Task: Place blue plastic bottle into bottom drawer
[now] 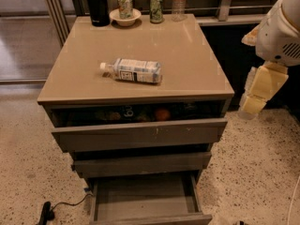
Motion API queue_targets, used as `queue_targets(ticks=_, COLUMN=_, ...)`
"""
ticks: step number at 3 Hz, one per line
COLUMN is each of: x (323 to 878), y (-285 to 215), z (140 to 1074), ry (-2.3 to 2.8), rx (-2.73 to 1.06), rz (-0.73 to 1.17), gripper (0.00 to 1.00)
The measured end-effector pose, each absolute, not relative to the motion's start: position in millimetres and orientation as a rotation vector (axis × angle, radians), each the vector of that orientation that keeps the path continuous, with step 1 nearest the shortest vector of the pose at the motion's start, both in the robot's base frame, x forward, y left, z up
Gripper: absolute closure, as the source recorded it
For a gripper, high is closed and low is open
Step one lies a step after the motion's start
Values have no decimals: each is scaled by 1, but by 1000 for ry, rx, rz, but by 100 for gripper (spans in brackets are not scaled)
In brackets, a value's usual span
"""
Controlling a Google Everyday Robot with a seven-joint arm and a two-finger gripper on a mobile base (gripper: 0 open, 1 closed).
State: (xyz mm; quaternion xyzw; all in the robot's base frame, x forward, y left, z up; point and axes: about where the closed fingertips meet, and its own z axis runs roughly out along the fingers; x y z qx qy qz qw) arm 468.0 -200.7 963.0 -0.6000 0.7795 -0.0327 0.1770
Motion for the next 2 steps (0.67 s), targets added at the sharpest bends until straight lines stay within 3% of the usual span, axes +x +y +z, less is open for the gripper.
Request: queue_targets(ticks=2, x=519, y=-172, z=941, ry=2176, rx=-1695, rz=-41, gripper=0)
